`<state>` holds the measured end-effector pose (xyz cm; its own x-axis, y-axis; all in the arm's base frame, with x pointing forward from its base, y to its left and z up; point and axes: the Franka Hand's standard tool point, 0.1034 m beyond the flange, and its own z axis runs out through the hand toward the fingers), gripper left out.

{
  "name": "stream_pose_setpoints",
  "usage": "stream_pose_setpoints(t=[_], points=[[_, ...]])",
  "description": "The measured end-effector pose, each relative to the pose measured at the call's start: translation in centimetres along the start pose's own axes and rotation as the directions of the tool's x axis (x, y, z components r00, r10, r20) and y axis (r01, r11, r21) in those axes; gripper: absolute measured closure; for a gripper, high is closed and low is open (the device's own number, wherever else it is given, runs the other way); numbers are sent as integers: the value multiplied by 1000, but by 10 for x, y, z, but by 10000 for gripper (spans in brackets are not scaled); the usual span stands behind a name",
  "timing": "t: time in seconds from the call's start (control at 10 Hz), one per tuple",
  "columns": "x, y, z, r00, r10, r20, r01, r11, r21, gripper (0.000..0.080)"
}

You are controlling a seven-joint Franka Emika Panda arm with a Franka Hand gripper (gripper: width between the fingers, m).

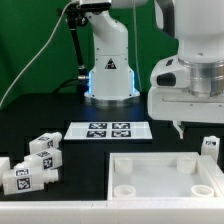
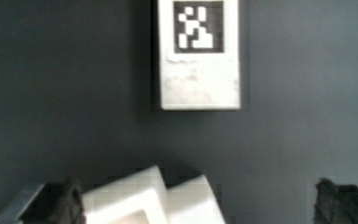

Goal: Assemble one leg

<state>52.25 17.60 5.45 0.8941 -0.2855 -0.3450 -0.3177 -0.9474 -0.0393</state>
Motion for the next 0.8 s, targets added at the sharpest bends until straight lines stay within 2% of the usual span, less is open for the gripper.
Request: stream_pose_setpoints(t=[0.3,0.4,0.5,0.6,0.7,0.8], points=[[4,9,2,989,12,144,-7,999,-36,151],[-4,14,6,973,25,230,-12,998,-56,151],[-6,15,9,953,37,299,-19,998,-63,151],[-5,10,11,949,32,315,-13,998,-62,151],[-17,7,14,916,38,399,-12,998,-67,151],[-21,1,21,901,63,430,-32,996,-77,151]])
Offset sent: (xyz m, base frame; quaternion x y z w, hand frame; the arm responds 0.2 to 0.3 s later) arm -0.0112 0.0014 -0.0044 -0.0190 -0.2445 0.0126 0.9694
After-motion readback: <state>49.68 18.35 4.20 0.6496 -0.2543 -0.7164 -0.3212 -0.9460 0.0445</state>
